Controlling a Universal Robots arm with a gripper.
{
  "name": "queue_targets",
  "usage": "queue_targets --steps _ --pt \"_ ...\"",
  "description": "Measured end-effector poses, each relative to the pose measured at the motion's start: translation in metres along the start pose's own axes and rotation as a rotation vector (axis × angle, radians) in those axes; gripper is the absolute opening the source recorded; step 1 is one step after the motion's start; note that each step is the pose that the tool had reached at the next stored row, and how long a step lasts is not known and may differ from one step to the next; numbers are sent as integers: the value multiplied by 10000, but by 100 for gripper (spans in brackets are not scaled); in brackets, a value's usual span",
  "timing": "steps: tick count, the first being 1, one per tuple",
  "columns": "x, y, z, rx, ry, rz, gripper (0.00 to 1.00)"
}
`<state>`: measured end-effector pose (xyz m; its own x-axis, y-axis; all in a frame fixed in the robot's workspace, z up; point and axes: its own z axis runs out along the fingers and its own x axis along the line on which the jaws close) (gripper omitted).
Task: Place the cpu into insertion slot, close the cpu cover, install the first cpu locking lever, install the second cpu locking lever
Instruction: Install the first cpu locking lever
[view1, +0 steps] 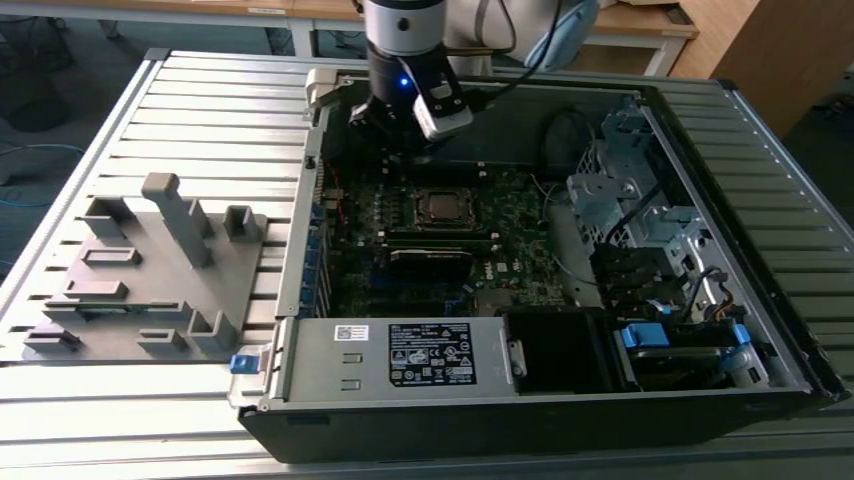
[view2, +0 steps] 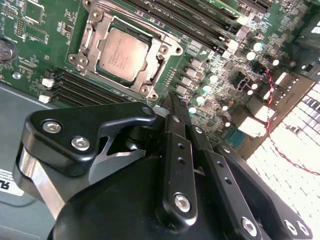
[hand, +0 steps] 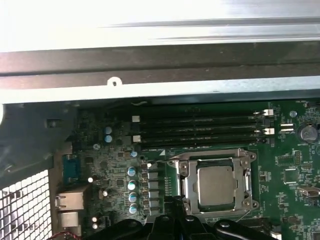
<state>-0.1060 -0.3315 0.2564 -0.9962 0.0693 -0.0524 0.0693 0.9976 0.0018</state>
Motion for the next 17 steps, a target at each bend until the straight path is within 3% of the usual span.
queue_targets --steps 7,13,14,17 --pt "91 -8 -4 -6 -17 1 10" --pt "106 -10 -6 -41 -16 1 10" --pt "106 -10 -5 -135 -9 7 10" --pt "107 -10 -5 -619 24 33 10"
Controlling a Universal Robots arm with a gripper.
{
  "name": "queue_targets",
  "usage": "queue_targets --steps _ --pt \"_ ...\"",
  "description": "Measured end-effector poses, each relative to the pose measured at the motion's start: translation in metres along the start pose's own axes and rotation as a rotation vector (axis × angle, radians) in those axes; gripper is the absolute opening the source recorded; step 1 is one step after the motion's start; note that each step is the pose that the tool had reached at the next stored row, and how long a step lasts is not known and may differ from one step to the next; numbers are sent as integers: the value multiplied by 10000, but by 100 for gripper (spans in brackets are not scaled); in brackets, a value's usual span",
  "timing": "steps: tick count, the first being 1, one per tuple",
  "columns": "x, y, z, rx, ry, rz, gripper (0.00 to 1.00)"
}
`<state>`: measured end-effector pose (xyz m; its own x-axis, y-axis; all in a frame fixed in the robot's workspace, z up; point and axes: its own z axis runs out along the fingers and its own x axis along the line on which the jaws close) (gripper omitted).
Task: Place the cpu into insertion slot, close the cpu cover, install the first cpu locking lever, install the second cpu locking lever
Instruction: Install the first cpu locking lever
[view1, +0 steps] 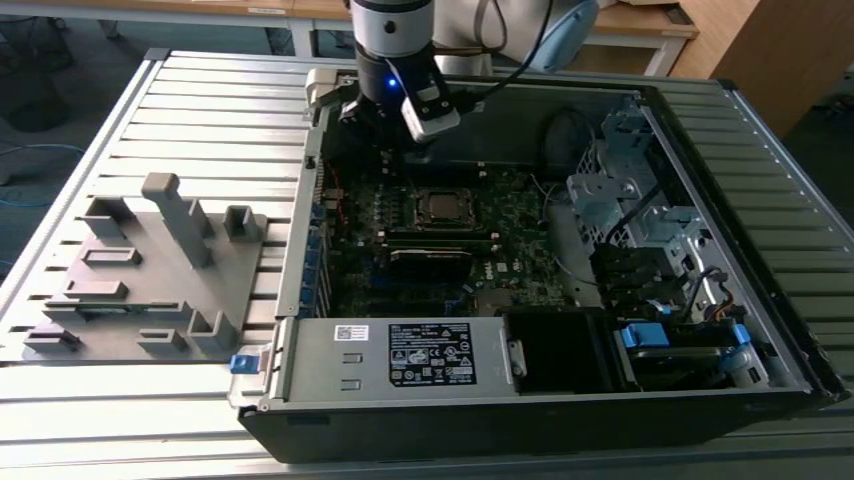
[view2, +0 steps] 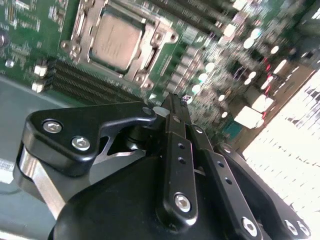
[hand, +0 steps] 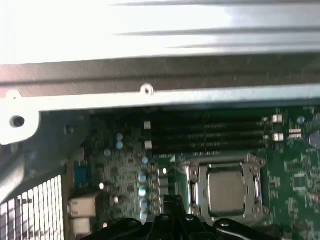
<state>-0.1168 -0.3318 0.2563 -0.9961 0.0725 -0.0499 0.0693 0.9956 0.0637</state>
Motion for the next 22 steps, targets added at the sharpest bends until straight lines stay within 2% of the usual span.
queue_targets --steps 1,2,7,8,12,13,14,18,19,22 --pt "0 -1 0 -171 11 10 10" --pt "0 -1 0 -248 17 14 10" --pt "0 -1 0 -255 25 14 10" --pt "-1 -1 1 -251 83 16 10" --pt "-2 -2 13 -209 644 59 10" --pt "-2 -2 15 -202 745 66 10" --pt "-2 -2 16 -198 781 70 10" --pt "-2 -2 16 -209 782 70 10" --pt "-2 -3 16 -263 785 69 10" --pt "-3 -14 16 -789 822 78 10"
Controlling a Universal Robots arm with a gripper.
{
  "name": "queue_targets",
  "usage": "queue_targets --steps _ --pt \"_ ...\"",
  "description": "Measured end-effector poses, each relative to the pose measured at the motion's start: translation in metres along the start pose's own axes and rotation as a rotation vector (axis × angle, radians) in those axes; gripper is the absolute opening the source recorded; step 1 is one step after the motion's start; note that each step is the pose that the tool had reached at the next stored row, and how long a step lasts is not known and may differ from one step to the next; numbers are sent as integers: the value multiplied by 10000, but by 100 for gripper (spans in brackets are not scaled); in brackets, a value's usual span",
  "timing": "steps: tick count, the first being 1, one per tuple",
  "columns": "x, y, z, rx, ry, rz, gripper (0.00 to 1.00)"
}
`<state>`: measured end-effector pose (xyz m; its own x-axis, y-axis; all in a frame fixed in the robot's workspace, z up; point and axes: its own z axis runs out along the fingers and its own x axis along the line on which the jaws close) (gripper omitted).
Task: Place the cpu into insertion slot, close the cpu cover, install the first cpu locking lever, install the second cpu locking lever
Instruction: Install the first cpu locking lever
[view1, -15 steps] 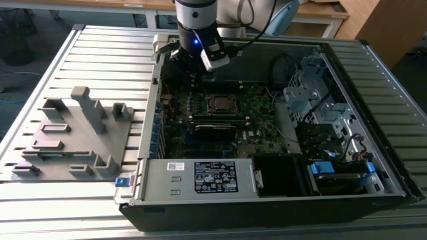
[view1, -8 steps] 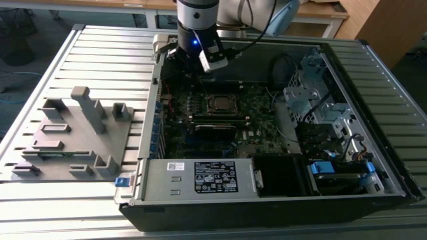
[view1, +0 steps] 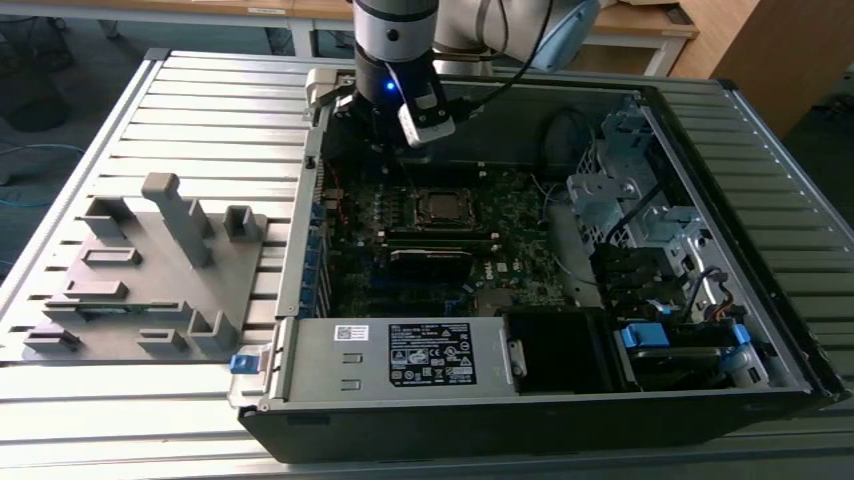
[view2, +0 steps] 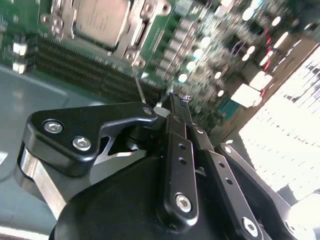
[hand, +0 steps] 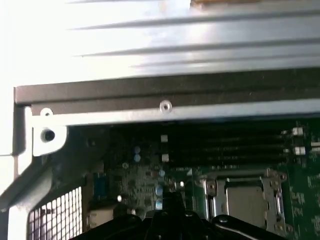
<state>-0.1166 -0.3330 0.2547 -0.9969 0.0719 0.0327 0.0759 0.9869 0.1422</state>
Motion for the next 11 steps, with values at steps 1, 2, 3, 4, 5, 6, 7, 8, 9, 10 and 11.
queue_targets --steps 1,2,3,4,5,6,7,8,9,10,11 --pt "0 -3 -1 -133 12 -3 10" --pt "0 -5 -1 -235 20 -6 10" --pt "0 -7 -1 -305 24 -7 10" --pt "0 -9 -1 -372 30 -8 10" --pt "2 -11 3 -478 37 -10 10" --pt "5 -12 6 -517 40 -10 10" --pt "6 -13 8 -555 43 -11 10" --pt "7 -16 14 -694 53 -16 10" --pt "7 -17 16 -766 59 -17 10" --pt "7 -18 17 -808 62 -17 10" --pt "8 -17 19 -820 62 -16 10"
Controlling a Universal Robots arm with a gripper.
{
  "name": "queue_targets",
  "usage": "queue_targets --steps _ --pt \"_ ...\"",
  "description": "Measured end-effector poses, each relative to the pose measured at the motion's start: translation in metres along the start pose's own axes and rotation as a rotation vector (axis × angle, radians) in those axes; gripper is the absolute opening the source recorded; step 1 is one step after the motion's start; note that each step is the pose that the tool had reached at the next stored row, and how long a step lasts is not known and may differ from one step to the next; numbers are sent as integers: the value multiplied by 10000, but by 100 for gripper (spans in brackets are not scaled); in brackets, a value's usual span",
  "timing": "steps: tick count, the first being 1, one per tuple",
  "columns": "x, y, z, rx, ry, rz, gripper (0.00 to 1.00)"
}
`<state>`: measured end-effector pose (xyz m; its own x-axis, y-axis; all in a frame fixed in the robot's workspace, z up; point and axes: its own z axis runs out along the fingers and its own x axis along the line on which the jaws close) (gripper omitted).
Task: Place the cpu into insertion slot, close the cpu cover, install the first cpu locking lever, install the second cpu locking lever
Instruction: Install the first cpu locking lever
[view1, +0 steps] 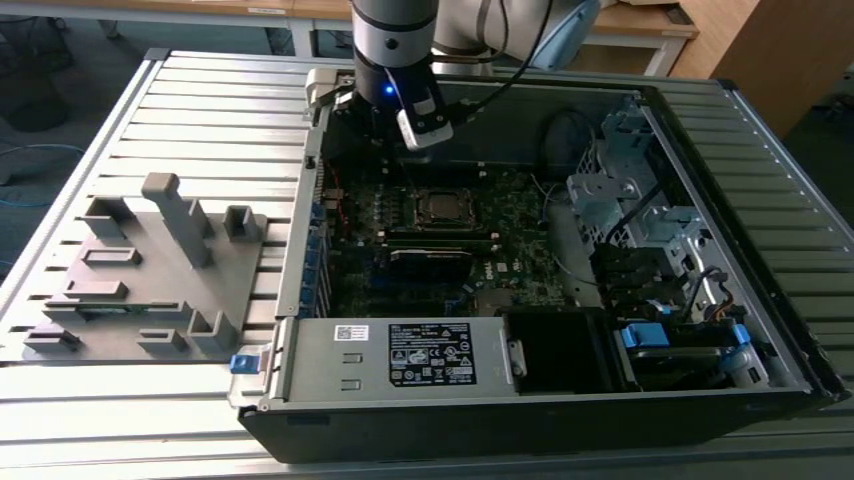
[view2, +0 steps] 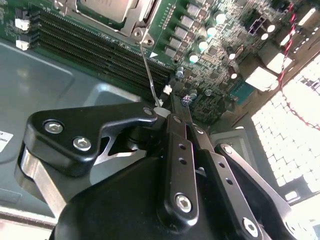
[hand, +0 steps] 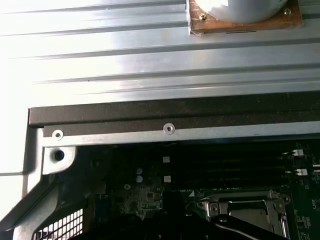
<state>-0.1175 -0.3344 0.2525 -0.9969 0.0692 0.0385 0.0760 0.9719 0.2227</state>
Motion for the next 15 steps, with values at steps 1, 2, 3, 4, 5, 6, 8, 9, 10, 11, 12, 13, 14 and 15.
queue_targets --steps 1,2,3,4,5,6,8,9,10,11,12,13,14,15 --pt "0 0 2 -2 0 0 10" --pt "0 -1 3 -3 1 0 10" --pt "-4 -1 6 -4 2 -2 10" --pt "-12 -2 8 -5 1 -3 10" --pt "-24 -1 9 -2 2 -1 10" --pt "-43 0 11 -3 1 -1 10" --pt "-88 3 14 -3 1 -1 10" --pt "-114 4 15 -3 1 -1 10" --pt "-143 6 16 -4 1 0 10" --pt "-172 8 16 -3 1 0 10" --pt "-206 10 17 -3 1 0 10" --pt "-237 12 18 -3 1 0 10" --pt "-268 14 19 -4 0 1 10" --pt "-297 16 20 -4 1 1 10"
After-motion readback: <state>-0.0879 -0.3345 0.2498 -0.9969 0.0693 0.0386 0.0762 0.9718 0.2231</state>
